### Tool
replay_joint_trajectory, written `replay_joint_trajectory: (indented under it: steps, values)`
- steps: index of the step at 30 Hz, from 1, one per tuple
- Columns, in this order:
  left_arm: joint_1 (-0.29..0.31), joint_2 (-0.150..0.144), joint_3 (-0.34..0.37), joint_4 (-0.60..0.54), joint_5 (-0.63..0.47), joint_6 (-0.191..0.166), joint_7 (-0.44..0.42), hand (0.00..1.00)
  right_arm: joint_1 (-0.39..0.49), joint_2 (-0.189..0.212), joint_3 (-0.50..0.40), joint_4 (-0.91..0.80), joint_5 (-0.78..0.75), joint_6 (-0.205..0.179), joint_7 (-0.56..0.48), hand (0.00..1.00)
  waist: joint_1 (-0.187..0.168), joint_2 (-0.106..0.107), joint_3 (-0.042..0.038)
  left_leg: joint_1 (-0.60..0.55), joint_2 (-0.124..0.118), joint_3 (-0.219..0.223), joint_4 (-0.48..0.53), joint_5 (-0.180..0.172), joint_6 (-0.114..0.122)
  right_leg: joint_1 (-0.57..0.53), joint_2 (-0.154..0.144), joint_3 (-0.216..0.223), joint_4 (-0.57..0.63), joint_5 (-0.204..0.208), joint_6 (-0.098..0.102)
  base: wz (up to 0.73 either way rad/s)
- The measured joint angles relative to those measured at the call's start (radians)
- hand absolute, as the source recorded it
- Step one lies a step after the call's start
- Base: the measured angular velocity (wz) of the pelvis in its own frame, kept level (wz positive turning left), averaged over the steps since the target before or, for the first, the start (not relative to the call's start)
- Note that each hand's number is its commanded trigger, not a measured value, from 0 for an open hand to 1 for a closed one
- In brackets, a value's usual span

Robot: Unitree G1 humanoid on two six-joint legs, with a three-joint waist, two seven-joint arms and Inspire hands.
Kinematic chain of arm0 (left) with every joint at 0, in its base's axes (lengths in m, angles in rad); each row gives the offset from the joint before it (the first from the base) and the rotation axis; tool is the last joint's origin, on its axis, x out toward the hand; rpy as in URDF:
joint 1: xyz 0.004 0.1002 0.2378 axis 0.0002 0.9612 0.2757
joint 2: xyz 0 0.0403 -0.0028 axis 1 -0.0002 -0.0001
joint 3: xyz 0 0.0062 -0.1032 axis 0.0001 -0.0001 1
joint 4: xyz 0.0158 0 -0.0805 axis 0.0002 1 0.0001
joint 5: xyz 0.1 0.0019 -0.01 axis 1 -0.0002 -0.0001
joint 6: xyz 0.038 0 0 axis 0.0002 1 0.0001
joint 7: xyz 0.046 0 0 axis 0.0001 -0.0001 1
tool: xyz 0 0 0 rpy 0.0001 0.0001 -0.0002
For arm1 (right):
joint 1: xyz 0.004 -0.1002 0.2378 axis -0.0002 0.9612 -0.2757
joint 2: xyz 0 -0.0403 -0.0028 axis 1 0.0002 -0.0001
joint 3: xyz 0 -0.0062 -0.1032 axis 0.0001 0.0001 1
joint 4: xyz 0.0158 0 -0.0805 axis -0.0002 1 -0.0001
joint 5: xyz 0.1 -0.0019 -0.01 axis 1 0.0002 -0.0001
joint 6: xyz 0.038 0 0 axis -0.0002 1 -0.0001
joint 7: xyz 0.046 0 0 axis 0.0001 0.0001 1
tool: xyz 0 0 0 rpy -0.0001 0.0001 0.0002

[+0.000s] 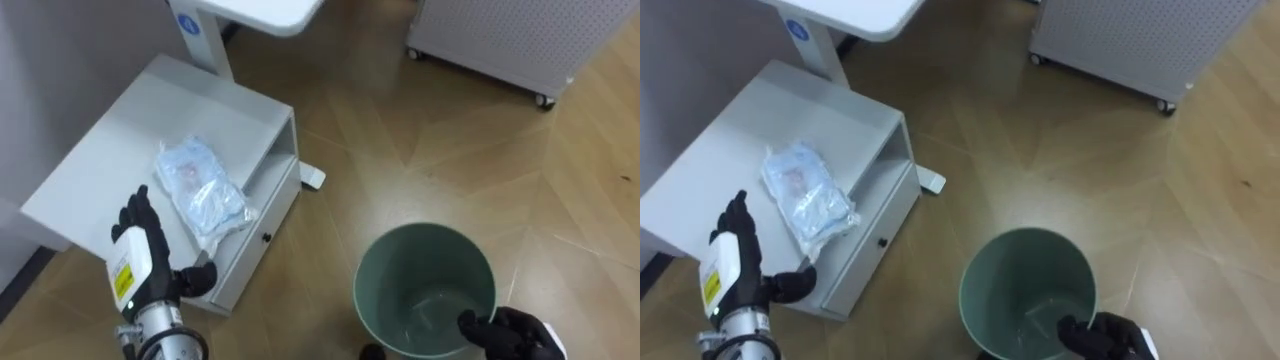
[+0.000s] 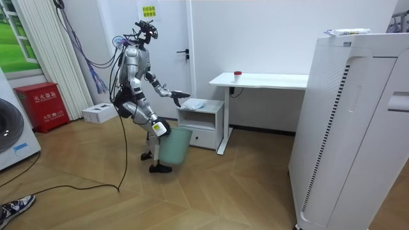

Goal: Pick garbage

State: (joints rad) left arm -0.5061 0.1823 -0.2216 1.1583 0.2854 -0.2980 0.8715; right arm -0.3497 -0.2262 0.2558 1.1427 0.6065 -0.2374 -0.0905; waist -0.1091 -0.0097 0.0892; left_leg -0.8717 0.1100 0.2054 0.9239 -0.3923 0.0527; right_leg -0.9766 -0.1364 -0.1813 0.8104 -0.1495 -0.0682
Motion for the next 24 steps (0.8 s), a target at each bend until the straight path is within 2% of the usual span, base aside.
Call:
replay_joint_trajectory:
  steps: [3, 13, 24]
  values:
    - [-0.017, 0.000, -0.026, 0.018, 0.001, -0.001, 0.000, 0.00, -0.005, 0.007, 0.019, -0.020, 0.000, 0.002, 0.002, 1.00, -0.005, -0.008, 0.0007, -0.012, 0.002, -0.001, 0.000, 0.000, -0.001, -0.010, 0.001, -0.002, -0.002, 0.000, -0.001, 0.00]
    - [-0.033, 0.002, -0.042, 0.018, 0.104, 0.001, 0.016, 0.00, -0.026, 0.014, 0.039, -0.020, 0.002, 0.017, 0.018, 1.00, -0.013, -0.011, 0.0006, -0.026, 0.016, -0.004, -0.001, -0.004, 0.002, -0.015, 0.005, -0.013, -0.015, -0.001, 0.001, 0.00]
    - [-0.036, 0.009, -0.113, 0.017, 0.189, 0.012, 0.020, 0.00, -0.022, 0.012, 0.063, -0.014, 0.023, 0.018, 0.029, 1.00, -0.023, -0.011, 0.0010, -0.028, 0.030, 0.000, -0.003, -0.010, -0.006, -0.018, 0.019, -0.011, -0.027, 0.000, -0.001, -0.03]
